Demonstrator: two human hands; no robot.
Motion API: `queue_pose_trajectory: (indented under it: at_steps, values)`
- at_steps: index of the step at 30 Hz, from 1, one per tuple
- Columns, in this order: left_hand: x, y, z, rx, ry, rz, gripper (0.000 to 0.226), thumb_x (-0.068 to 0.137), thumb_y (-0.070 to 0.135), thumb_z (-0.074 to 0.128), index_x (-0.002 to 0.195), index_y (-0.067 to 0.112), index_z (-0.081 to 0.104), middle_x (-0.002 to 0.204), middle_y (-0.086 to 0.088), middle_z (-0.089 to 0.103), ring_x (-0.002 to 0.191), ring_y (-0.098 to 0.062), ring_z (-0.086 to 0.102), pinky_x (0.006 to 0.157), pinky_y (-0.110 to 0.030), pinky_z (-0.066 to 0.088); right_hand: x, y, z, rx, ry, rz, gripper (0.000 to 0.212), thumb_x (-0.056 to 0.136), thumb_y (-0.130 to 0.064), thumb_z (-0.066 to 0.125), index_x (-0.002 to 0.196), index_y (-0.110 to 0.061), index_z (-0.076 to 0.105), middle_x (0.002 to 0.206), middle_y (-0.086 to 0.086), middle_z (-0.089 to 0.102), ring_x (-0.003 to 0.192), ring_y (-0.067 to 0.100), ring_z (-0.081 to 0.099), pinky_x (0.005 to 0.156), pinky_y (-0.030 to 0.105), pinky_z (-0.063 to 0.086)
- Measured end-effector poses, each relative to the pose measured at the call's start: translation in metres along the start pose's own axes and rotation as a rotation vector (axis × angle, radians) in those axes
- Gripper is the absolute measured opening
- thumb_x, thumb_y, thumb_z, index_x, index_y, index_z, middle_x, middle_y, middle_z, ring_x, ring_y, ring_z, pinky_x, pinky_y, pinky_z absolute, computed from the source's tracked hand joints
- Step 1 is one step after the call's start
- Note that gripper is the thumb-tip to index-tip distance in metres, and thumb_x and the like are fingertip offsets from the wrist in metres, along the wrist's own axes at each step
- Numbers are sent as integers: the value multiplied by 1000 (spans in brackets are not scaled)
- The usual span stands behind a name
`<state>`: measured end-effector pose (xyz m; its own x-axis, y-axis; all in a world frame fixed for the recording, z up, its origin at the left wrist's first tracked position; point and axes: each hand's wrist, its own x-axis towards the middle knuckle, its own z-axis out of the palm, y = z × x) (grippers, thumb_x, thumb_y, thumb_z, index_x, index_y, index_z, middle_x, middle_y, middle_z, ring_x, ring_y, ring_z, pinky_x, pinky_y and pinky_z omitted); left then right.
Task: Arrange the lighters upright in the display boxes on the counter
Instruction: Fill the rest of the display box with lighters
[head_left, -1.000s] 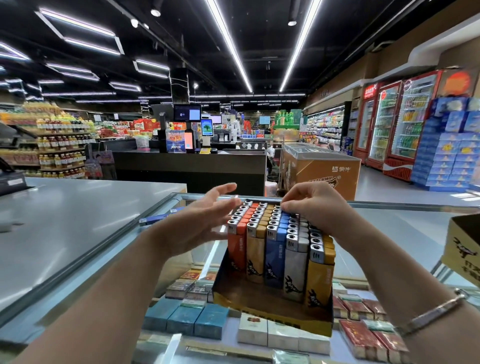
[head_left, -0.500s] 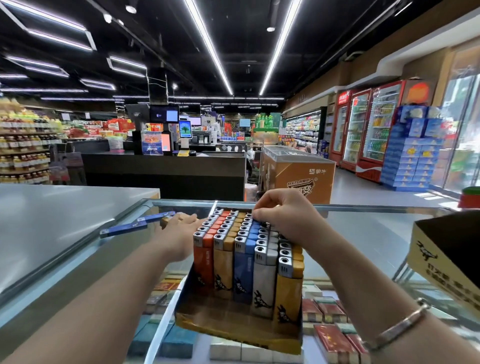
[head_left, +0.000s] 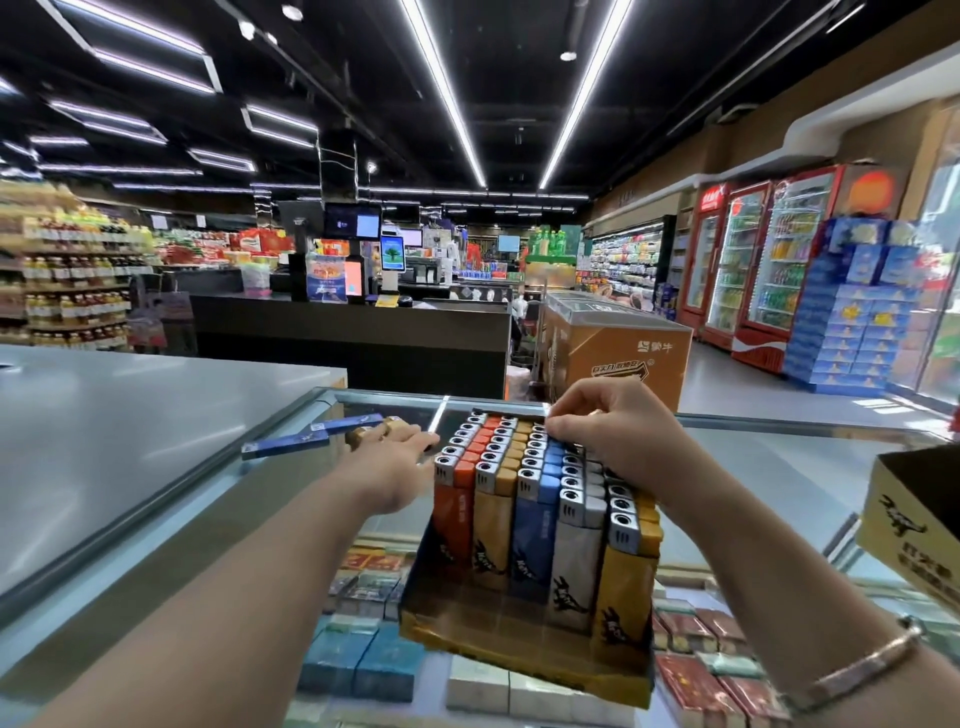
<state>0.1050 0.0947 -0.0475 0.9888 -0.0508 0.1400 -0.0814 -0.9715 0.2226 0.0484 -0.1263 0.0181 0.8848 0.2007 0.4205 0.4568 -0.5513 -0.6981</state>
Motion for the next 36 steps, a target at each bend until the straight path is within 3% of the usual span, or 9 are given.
queue_pose_trajectory:
  at_steps: [2,6,8,12,17,20,25,28,36]
  values:
    - [1,1,-3,-68,96,16,32,93,40,47,121,25,48,126,2,46,116,-18,42,93,-36,41,1,0,-1,-9,-3,-3,8,81,-18,67,73,-20,66,70,-8,65,58,-8,58,48,6,38]
    - [0,-3,-5,-18,288,-18,7,90,27,53,92,21,51,101,2,52,90,-16,48,74,-32,46,0,0,-1,-3,-7,-15,8,81,-16,67,73,-18,66,68,-8,65,58,-10,57,46,4,38]
    - [-1,-7,-7,-37,335,-73,7,89,22,54,95,22,53,103,0,56,91,-16,48,71,-31,45,0,0,0,-11,-6,-13,8,81,-16,67,73,-19,66,68,-9,65,59,-10,58,47,5,38]
    - [3,-11,-3,49,137,-59,39,95,21,45,134,21,46,143,-3,37,131,-24,30,104,-41,32,0,0,0,3,1,-12,9,81,-15,67,73,-18,66,69,-7,65,57,-10,57,46,5,38]
    - [2,-11,-5,-52,266,-92,19,93,26,48,85,17,63,93,0,57,76,-13,56,58,-25,42,1,1,1,21,5,5,7,82,-16,67,74,-17,66,70,-6,65,57,-12,56,44,3,38]
    - [2,-14,-6,-61,351,-109,3,88,20,56,90,19,57,94,0,51,79,-14,51,64,-28,45,1,1,1,21,2,1,8,82,-16,67,74,-18,66,70,-5,65,57,-13,56,44,3,38]
    - [-1,-18,-25,-382,92,-198,47,74,7,71,112,17,46,109,-5,46,85,-15,51,59,-21,44,1,0,1,11,-1,-10,11,82,-15,67,72,-19,65,70,-5,64,55,-12,56,44,4,37]
    - [-10,-26,-39,-388,-137,-234,64,72,14,76,126,17,44,113,-5,51,91,-18,55,80,-33,51,1,0,1,-4,1,-12,11,82,-15,66,72,-19,64,71,-5,64,56,-8,57,45,5,38]
    - [-20,-20,-43,-238,-257,-254,17,78,24,67,83,8,63,70,-5,50,52,-11,34,38,-17,28,0,1,0,-14,4,-18,7,82,-17,65,76,-19,66,77,-3,65,65,2,58,47,8,39]
